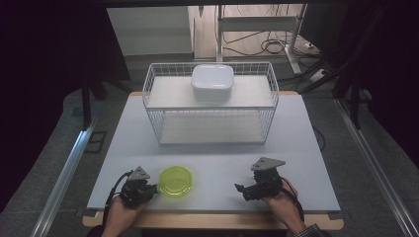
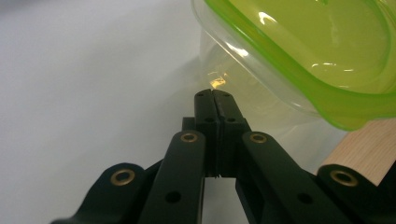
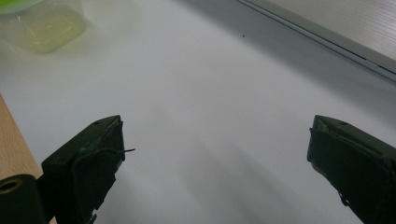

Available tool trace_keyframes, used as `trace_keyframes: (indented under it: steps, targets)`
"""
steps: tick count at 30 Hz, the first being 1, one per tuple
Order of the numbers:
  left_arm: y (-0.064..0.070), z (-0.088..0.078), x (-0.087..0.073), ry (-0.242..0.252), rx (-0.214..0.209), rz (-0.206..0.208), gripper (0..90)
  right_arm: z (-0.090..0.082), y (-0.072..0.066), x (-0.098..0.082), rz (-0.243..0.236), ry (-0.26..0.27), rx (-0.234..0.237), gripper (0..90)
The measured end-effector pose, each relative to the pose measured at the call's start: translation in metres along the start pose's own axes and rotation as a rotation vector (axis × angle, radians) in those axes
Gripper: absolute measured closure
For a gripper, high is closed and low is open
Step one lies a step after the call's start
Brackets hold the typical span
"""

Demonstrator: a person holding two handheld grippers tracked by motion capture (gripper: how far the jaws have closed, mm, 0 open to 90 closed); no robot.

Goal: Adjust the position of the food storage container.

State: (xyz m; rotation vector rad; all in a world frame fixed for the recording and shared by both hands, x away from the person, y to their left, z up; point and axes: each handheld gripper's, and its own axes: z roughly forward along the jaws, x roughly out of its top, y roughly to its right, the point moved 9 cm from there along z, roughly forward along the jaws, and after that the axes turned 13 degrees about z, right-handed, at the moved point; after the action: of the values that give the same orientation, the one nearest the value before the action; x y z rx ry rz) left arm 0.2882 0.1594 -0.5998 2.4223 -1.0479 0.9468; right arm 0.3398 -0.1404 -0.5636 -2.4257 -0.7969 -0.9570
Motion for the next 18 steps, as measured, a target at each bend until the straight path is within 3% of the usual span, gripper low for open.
trace_keyframes:
  steps: [9,18]
  targets:
    - [0.022,0.023,0.025,-0.008,-0.052,0.085,89.9,0.000,0.001,0.000,0.006,-0.002,-0.001,4.3]
    - [0.042,0.041,0.044,0.004,-0.093,0.139,89.9,0.001,0.004,-0.001,0.015,-0.006,-0.001,4.3]
